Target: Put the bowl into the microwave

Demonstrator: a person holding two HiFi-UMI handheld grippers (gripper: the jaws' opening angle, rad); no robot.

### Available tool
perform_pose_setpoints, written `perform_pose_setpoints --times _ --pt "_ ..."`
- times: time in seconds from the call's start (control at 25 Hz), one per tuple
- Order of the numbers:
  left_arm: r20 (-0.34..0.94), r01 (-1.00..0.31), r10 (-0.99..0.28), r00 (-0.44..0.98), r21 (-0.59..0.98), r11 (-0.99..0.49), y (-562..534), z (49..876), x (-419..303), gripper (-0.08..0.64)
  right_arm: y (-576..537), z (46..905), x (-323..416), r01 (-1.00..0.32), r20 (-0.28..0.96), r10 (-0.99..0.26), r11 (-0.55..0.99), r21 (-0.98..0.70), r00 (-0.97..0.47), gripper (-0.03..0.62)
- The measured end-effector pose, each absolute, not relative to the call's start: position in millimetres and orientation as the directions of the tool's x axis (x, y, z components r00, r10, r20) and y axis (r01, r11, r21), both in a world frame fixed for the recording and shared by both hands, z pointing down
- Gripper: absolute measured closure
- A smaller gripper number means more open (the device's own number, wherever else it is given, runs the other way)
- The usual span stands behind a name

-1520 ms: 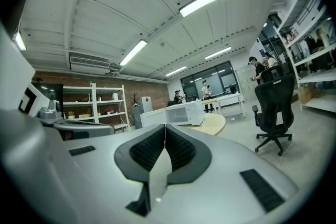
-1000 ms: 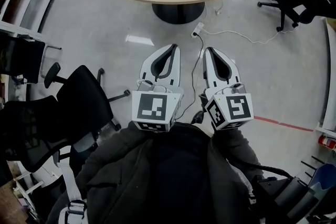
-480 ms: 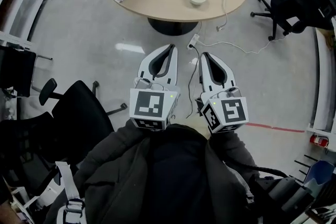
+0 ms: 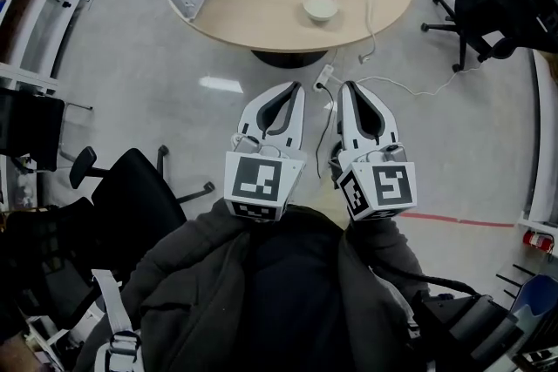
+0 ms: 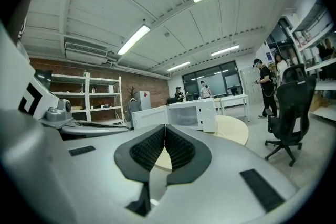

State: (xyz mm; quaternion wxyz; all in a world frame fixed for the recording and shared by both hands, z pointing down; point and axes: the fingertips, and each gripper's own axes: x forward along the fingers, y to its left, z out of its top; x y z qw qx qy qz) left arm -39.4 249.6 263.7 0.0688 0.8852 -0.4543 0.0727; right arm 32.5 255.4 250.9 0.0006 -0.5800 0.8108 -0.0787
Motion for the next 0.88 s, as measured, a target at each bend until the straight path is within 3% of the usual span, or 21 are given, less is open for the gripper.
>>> perform_pose_setpoints --times 0.56,0.88 --pt "0.319 -0.885 -0.835 0.448 0.028 -0.464 156.7 285.7 104.8 0.551 154.8 285.3 161.7 -0.866 0.158 -0.865 0.43 -0.253 -0.476 0.583" --pt "0.317 -0.933 -0.881 0.351 0.036 -0.359 130.2 288.2 126.4 0.551 118.8 293.1 191.1 -0.827 0.186 -0.813 0.506 -0.244 -0.552 0.583"
